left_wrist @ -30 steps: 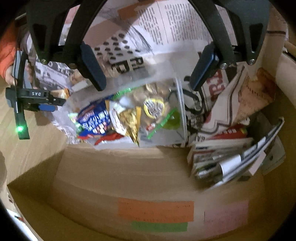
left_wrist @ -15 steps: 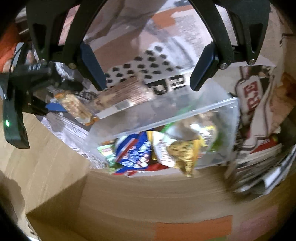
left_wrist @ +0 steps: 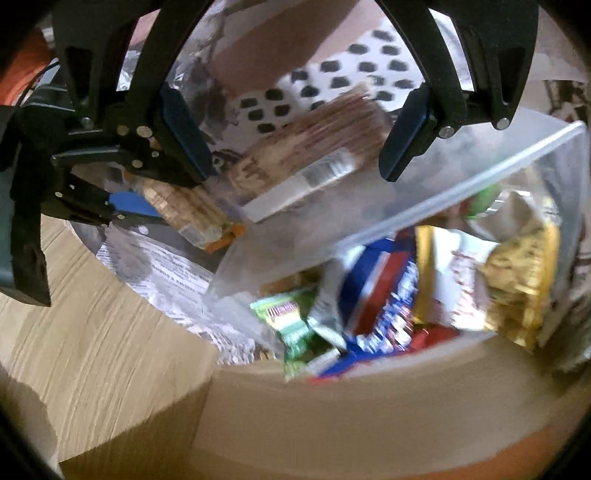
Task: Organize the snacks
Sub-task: 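Grasp the brown wafer bar with the left tool while the right tool grasps the orange-wrapped cake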
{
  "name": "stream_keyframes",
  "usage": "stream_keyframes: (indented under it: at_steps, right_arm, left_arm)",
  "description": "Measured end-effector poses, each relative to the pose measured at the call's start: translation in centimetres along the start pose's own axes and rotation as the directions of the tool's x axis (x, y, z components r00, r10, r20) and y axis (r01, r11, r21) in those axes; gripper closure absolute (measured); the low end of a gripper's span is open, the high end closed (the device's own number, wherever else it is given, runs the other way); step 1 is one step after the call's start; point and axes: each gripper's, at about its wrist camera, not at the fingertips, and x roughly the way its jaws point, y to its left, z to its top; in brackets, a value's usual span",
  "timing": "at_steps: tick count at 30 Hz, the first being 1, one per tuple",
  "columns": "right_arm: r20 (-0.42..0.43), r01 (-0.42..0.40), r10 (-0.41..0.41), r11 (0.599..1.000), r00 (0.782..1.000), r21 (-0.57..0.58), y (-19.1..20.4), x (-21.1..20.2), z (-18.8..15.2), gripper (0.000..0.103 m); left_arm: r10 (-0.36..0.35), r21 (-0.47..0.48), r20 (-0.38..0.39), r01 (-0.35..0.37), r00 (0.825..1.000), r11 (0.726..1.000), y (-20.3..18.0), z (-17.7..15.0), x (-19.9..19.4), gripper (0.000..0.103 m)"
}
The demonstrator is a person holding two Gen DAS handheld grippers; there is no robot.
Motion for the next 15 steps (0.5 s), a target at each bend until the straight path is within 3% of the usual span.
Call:
stream_keyframes:
  at_steps: [6,13,15]
  right_arm:
    - [0.022,0.007,-0.007,1.0,1.0,0.008,-0.3,-0.7,-1.0,0.065]
    - [0.034,-0.004,0.004,1.0,0.999,0.002,0.1,-2.1,-2.5,0.065]
    - [0.034,-0.012,0.011,1.0,0.999,0.01,0.1,-2.6,-2.9,0.065]
  left_arm:
    - [0.031,0.051,-0.012,-0.03,0.999,0.998,-1.2,-0.6,0.3,0.01]
    - [0.008,0.069,-0.051,-0.004,0.999,0.998,-2.0,-2.5,-1.5,0.012]
    - [0.001,0.066,-0.055,0.003,0.998,0.998,-2.0,-3.1,-2.4,0.016]
